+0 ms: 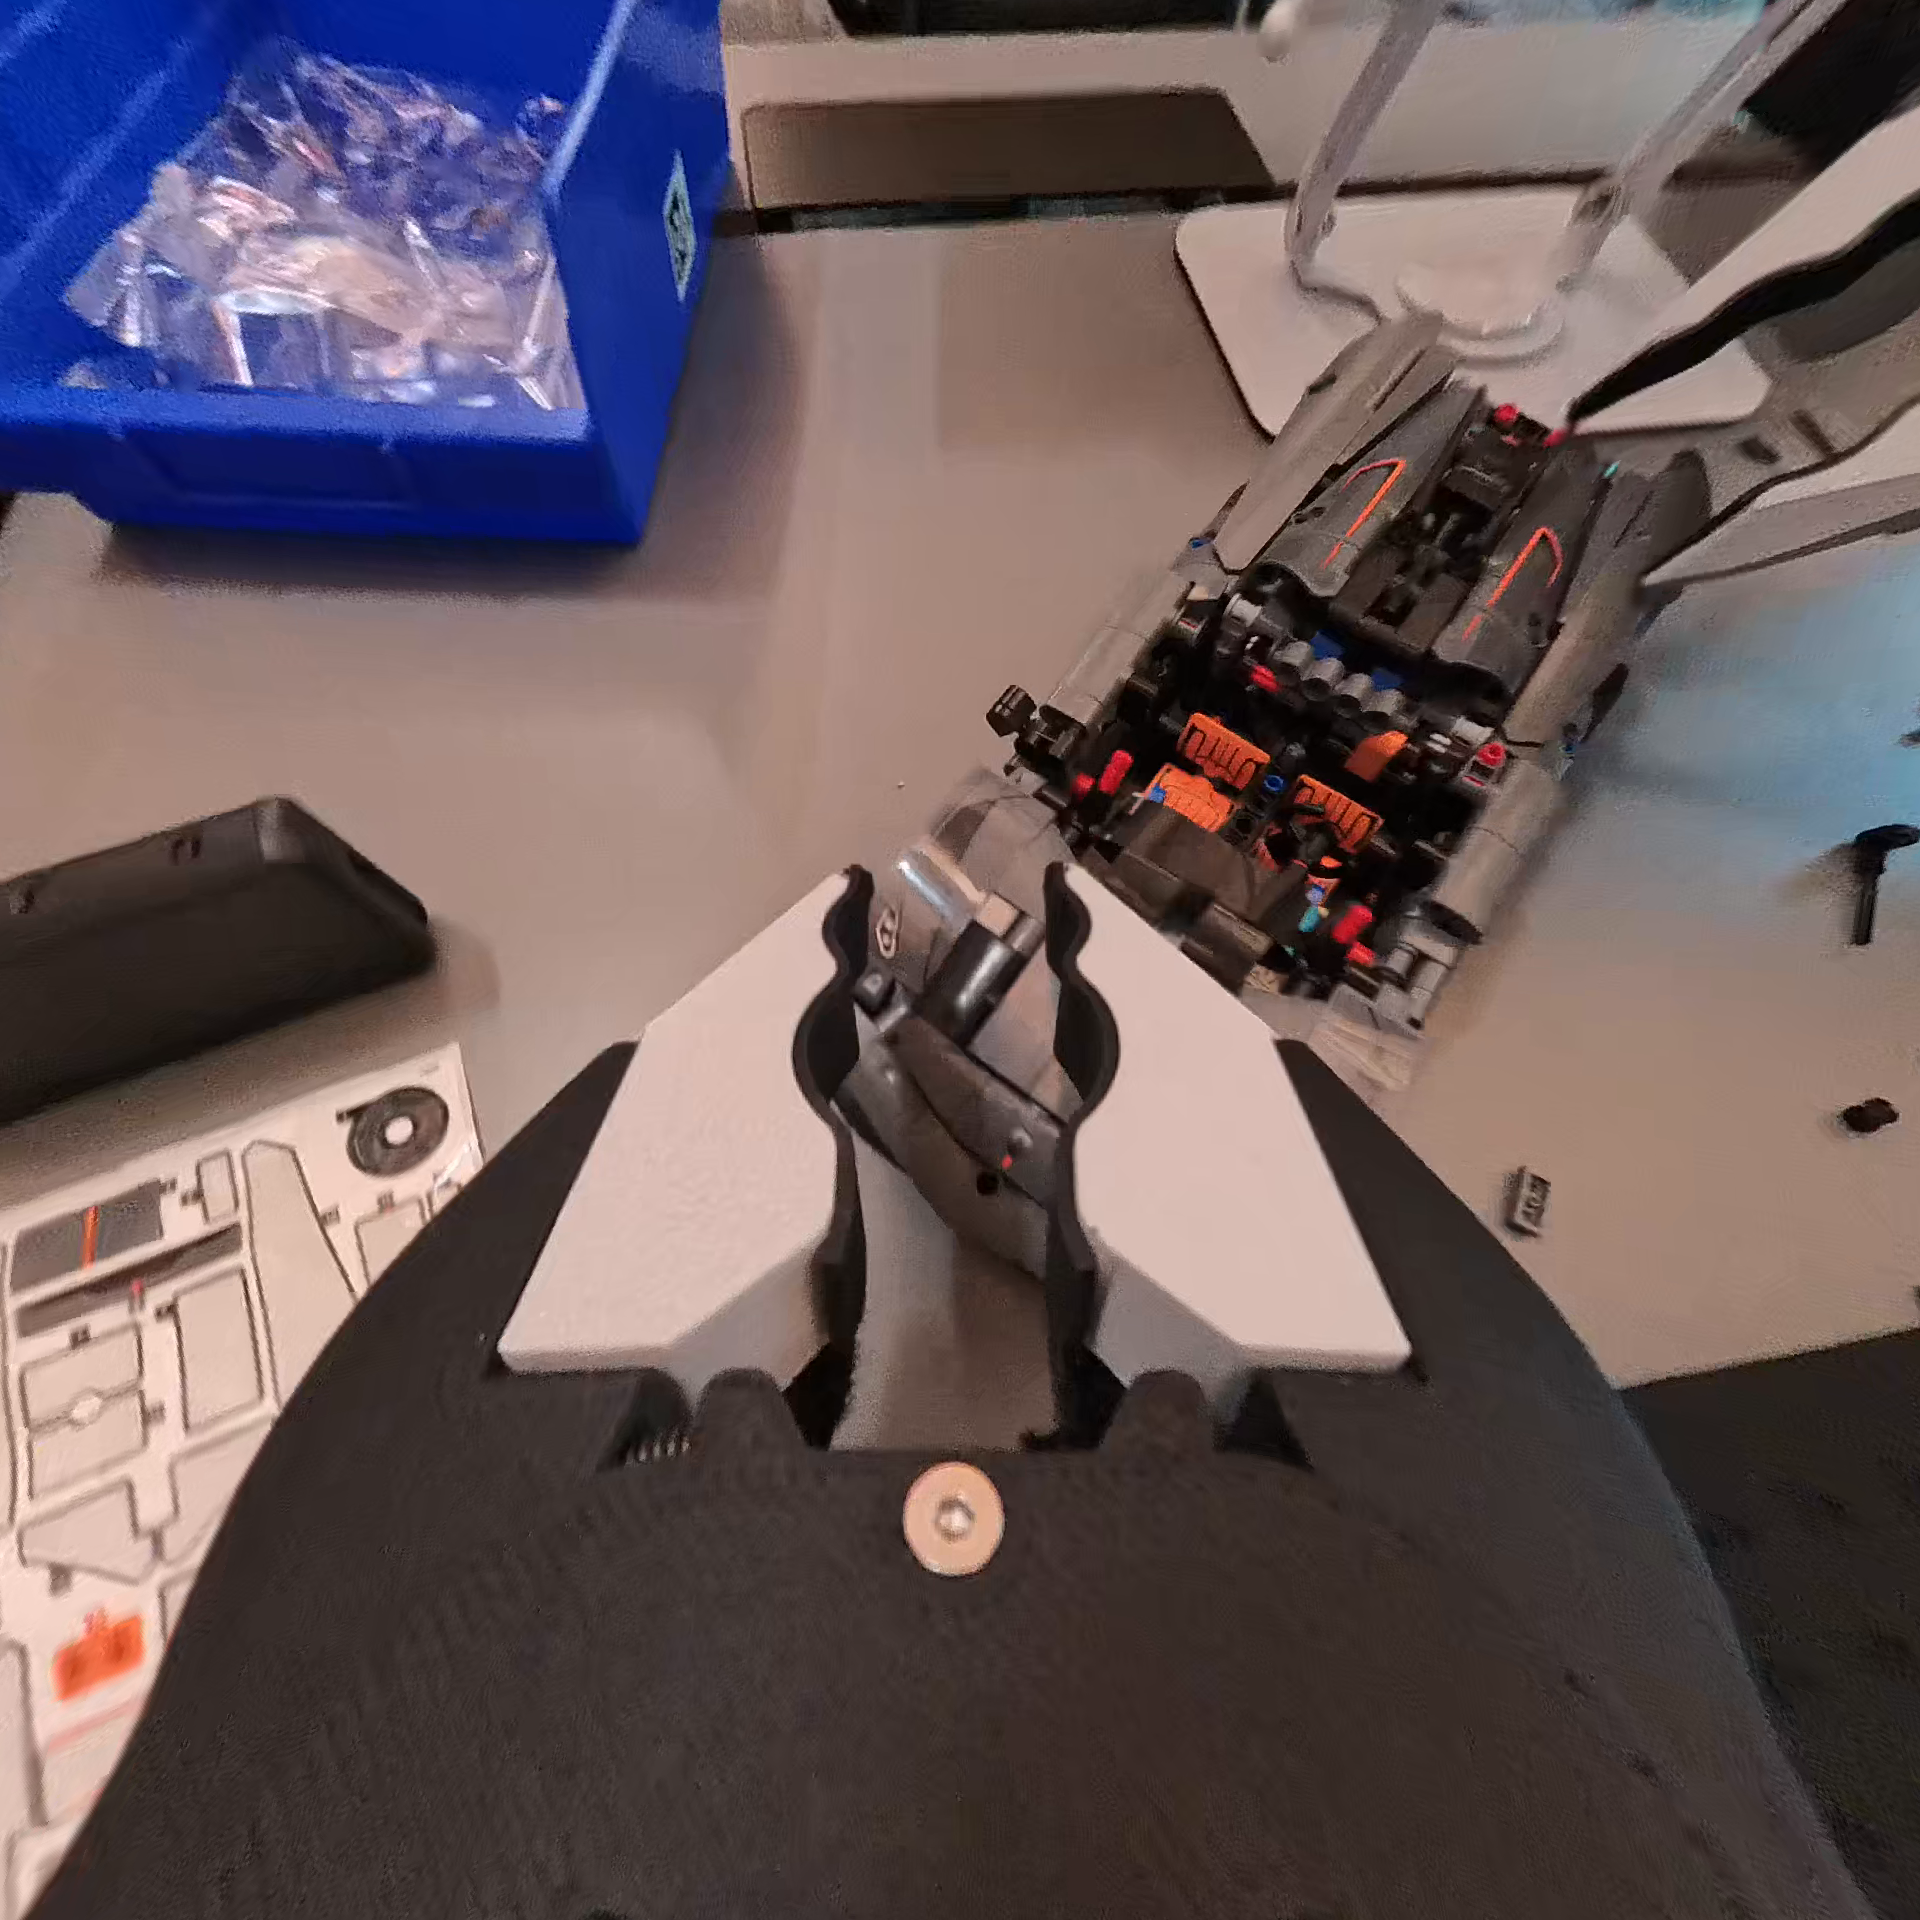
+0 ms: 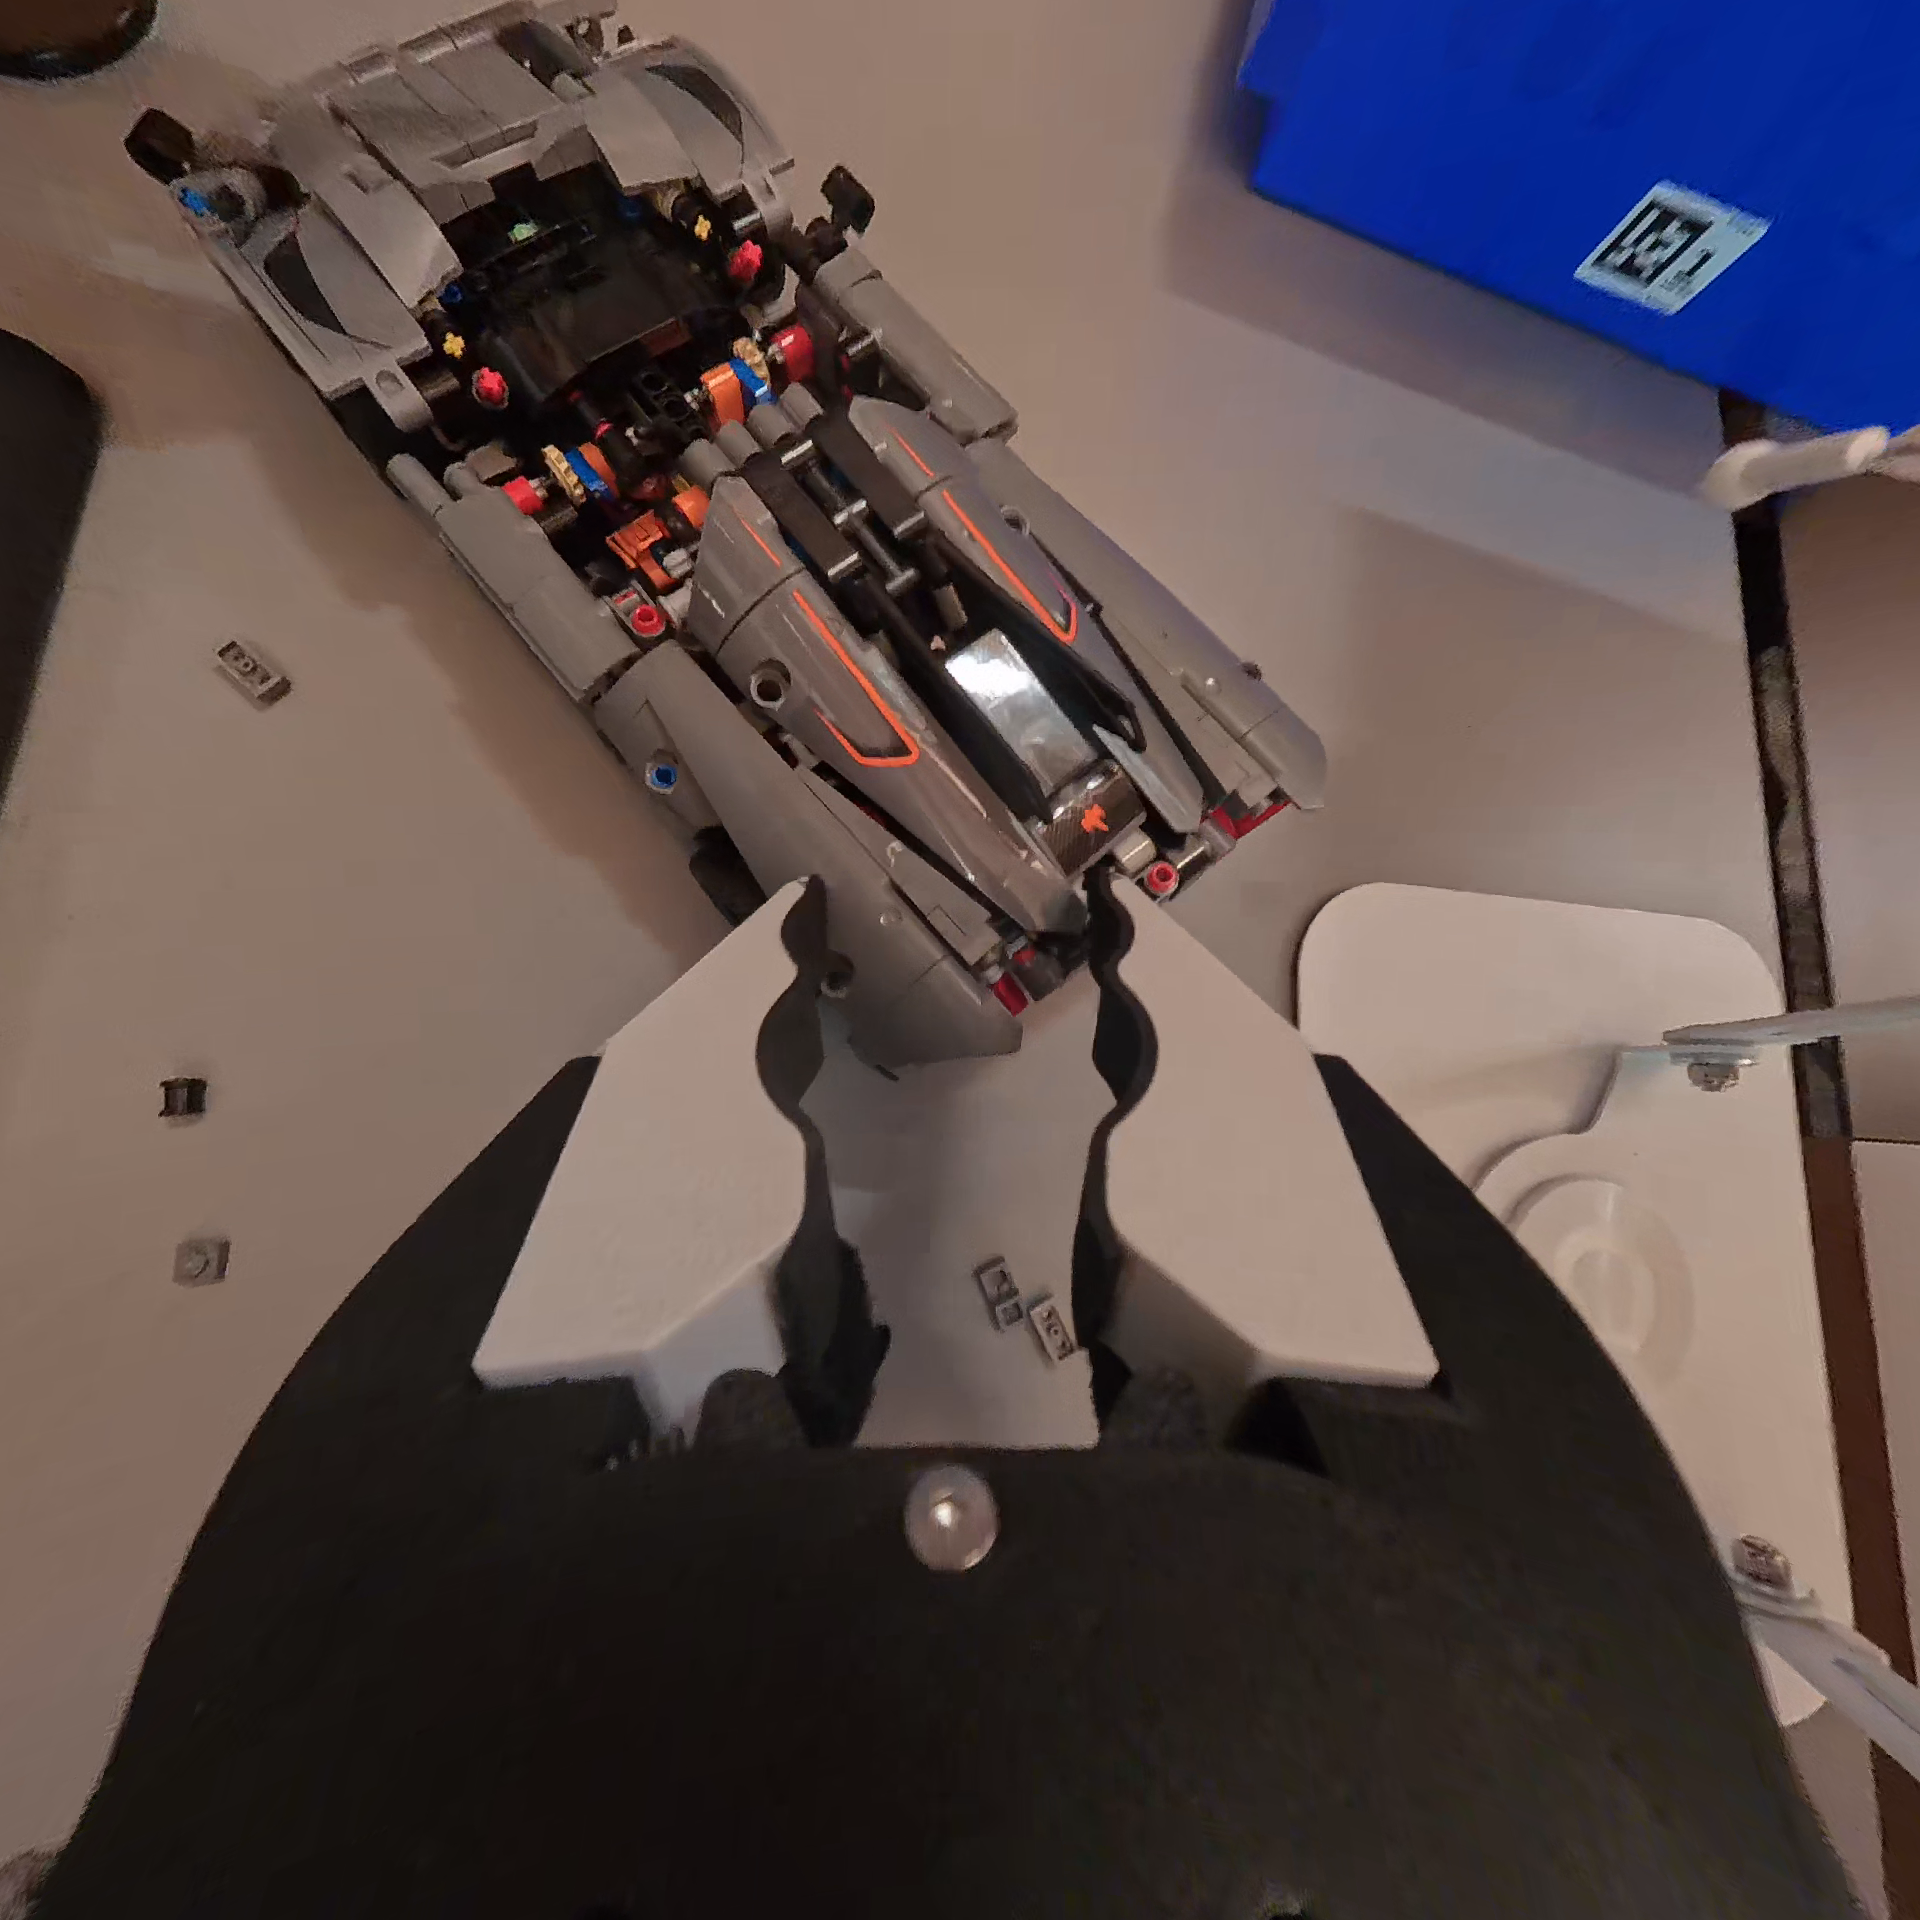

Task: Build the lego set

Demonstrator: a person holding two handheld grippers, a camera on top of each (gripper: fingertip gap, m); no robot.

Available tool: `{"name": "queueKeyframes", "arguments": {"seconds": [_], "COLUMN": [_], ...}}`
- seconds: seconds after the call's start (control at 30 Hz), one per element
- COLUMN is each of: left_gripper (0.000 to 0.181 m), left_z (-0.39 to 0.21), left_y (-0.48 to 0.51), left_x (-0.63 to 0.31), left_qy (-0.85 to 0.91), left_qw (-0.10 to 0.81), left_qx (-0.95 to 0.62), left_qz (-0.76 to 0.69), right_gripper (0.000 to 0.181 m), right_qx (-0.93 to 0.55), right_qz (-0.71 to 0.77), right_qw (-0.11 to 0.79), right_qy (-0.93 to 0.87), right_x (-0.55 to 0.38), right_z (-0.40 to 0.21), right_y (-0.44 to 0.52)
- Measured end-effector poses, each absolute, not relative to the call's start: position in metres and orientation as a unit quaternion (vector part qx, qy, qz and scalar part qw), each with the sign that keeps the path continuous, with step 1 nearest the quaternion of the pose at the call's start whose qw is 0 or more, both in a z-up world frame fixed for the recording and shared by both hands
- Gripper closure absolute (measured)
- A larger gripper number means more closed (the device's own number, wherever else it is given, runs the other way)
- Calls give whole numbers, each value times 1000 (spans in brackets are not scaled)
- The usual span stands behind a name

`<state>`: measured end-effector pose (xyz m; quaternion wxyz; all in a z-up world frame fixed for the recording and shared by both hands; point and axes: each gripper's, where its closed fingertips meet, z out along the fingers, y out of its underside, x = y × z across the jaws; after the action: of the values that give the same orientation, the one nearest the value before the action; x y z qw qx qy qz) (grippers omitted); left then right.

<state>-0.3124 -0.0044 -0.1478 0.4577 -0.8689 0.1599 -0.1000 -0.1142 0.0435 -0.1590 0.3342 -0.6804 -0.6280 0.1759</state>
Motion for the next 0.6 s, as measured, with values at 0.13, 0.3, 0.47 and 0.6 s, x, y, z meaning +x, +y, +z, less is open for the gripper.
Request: {"name": "queueKeyframes", "arguments": {"seconds": [0.13, 0.3, 0.47, 0.6], "left_gripper": [156, 157, 158, 159], "left_z": [-147, -159, -156, -184], "left_y": [21, 32, 32, 30], "left_x": [-312, -297, -283, -284], "left_qy": [208, 321, 360, 395], "left_qw": [420, 320, 284, 247], "left_qx": [-878, -881, -864, -866], "left_qz": [-102, -136, -207, -179], "right_gripper": [135, 146, 152, 154], "right_qx": [-668, -636, -605, -569], "right_qz": [179, 204, 161, 110], "right_qw": [356, 360, 349, 351], "right_qy": [-629, -652, -698, -736], "right_x": [-126, -169, -216, -235], "right_z": [-148, -125, -133, -156], "right_y": [38, 24, 28, 40]}}
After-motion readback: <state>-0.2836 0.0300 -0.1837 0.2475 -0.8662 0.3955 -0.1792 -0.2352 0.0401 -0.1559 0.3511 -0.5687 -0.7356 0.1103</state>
